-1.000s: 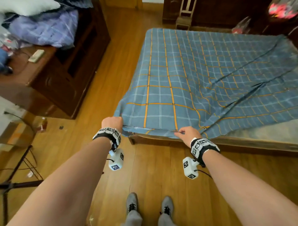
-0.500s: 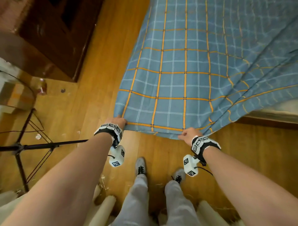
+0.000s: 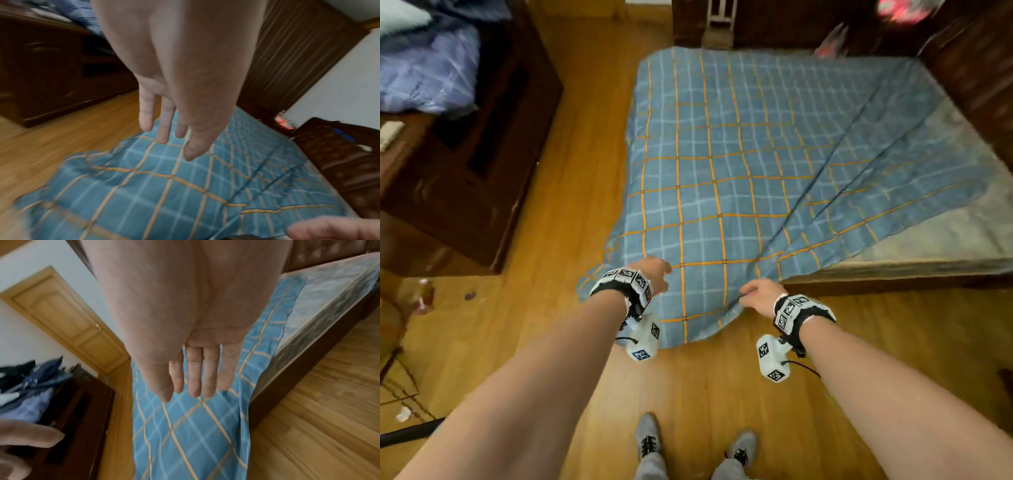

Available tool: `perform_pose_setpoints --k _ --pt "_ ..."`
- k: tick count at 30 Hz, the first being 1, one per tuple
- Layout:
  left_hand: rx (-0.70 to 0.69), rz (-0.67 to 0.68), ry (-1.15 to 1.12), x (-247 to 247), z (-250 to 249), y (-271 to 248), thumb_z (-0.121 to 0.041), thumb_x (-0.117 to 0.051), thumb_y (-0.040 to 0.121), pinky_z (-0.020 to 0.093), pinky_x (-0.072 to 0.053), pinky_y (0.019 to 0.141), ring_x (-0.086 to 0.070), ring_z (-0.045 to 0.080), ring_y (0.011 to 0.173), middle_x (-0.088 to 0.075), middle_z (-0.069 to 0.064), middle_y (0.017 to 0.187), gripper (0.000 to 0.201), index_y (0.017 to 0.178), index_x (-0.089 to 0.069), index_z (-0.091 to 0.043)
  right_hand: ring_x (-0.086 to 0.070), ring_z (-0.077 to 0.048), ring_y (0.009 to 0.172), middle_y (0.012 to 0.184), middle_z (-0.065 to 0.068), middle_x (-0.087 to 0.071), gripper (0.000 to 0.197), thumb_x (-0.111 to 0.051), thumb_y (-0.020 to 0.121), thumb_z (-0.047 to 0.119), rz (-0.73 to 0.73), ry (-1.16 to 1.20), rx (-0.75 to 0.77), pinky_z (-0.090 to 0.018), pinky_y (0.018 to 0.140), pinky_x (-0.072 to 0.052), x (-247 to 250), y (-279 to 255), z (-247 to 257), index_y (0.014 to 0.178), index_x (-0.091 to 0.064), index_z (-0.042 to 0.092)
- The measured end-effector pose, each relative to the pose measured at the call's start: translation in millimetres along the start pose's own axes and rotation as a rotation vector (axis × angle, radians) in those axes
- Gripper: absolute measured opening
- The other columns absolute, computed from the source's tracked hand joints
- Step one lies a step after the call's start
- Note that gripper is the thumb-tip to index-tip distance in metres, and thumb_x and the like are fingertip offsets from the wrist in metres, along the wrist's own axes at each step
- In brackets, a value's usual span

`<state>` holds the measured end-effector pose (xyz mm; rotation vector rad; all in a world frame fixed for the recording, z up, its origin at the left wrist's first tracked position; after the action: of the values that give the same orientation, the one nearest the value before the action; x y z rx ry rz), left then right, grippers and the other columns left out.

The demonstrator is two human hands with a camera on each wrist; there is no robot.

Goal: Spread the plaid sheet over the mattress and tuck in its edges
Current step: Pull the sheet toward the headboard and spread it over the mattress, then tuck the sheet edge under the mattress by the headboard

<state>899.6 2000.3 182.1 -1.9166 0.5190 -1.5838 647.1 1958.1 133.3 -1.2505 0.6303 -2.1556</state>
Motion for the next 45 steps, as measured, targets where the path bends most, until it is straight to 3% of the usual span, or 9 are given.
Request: perform_pose_setpoints --k 3,6,9,11,14,18,25,36,45 --pt "-0.109 -0.121 -0.005 68.2 -100.6 2.5 -0.029 -0.058 0.091 0.035 -0.044 0.101 -0.053 0.029 0.124 -0.048 0.009 0.142 0.047 0.137 -0.05 -0.025 -0.064 -0.02 0.108 0.112 0.0 -0.07 0.031 -0.074 0.08 0.032 -0.133 0.082 0.035 -0.035 0.1 -0.048 104.4 -20.6 -32.6 0.108 -0.07 0.022" --pt "-0.235 -0.242 -0.003 123.6 -217.0 4.2 -0.027 -0.057 0.091 0.035 -0.042 0.104 -0.05 0.027 0.127 -0.049 0.007 0.141 0.044 0.135 -0.052 -0.027 -0.061 -0.013 0.106 0.108 0.004 -0.067 0.028 -0.072 0.084 0.027 -0.309 0.133 0.046 -0.028 0.1 -0.044 217.0 -58.1 -84.1 0.111 -0.069 0.019" --pt "-0.35 -0.306 0.006 158.1 -329.6 5.3 -0.027 -0.056 0.09 0.035 -0.044 0.1 -0.054 0.027 0.123 -0.051 0.009 0.137 0.041 0.131 -0.055 -0.029 -0.064 -0.019 0.106 0.11 -0.004 -0.069 0.027 -0.072 0.083 0.022 -0.435 0.192 0.021 -0.03 0.099 -0.046 308.0 -84.1 -156.6 0.109 -0.069 0.015" --pt "-0.417 -0.314 0.025 171.2 -394.1 12.1 -0.027 -0.055 0.091 0.036 -0.046 0.097 -0.055 0.028 0.12 -0.055 0.01 0.133 0.039 0.13 -0.056 -0.029 -0.064 -0.019 0.105 0.11 -0.003 -0.07 0.029 -0.074 0.081 0.024 -0.492 0.238 -0.015 -0.033 0.102 -0.046 351.2 -92.0 -206.3 0.108 -0.068 0.017" --pt "-0.491 -0.313 0.072 185.5 -479.4 38.7 -0.027 -0.054 0.093 0.037 -0.048 0.098 -0.056 0.027 0.12 -0.052 0.007 0.138 0.038 0.131 -0.056 -0.027 -0.062 -0.018 0.106 0.107 -0.001 -0.067 0.031 -0.073 0.083 0.021 -0.536 0.286 -0.073 -0.028 0.099 -0.044 399.7 -93.7 -269.9 0.113 -0.067 0.014" --pt "-0.549 -0.265 0.153 189.8 -584.7 96.2 -0.027 -0.054 0.093 0.038 -0.045 0.1 -0.052 0.029 0.124 -0.049 0.008 0.141 0.041 0.134 -0.053 -0.027 -0.061 -0.02 0.112 0.12 -0.006 -0.066 0.034 -0.072 0.082 0.023 -0.568 0.282 -0.14 -0.029 0.098 -0.045 450.2 -71.8 -349.1 0.116 -0.066 0.017" --pt "-0.607 -0.154 0.098 194.0 -753.2 230.0 -0.028 -0.054 0.093 0.036 -0.046 0.098 -0.055 0.026 0.121 -0.053 0.007 0.137 0.039 0.133 -0.055 -0.027 -0.053 -0.021 0.125 0.136 -0.002 -0.055 0.044 -0.065 0.086 0.024 -0.582 0.094 -0.239 -0.031 0.105 -0.041 574.5 1.4 -467.3 0.129 -0.057 0.023" --pt "-0.55 -0.014 0.081 233.5 -939.7 405.1 -0.025 -0.049 0.095 0.041 -0.045 0.104 -0.055 0.025 0.123 -0.053 0.001 0.14 0.04 0.134 -0.054 -0.025 -0.043 -0.026 0.129 0.139 -0.003 -0.048 0.047 -0.063 0.087 0.028 -0.337 -0.115 -0.233 -0.04 0.106 -0.04 721.6 155.0 -624.9 0.132 -0.049 0.031" --pt "-0.171 -0.063 -0.124 247.1 -1029.5 551.7 -0.03 -0.054 0.092 0.036 -0.041 0.107 -0.049 0.023 0.129 -0.049 0.001 0.143 0.043 0.135 -0.052 -0.027 -0.05 -0.029 0.123 0.13 -0.008 -0.058 0.052 -0.067 0.078 0.025 -0.141 -0.33 0.008 -0.034 0.101 -0.043 857.0 363.3 -716.1 0.129 -0.055 0.028"
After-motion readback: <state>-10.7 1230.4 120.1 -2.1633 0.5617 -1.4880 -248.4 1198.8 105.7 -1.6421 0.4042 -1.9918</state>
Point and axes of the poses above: each hand's wrist, its own y-axis towards the middle knuckle, its own x-axis out of the back of the hand, z = x × y, the point moved 8 cm from there along y, towards the middle knuckle
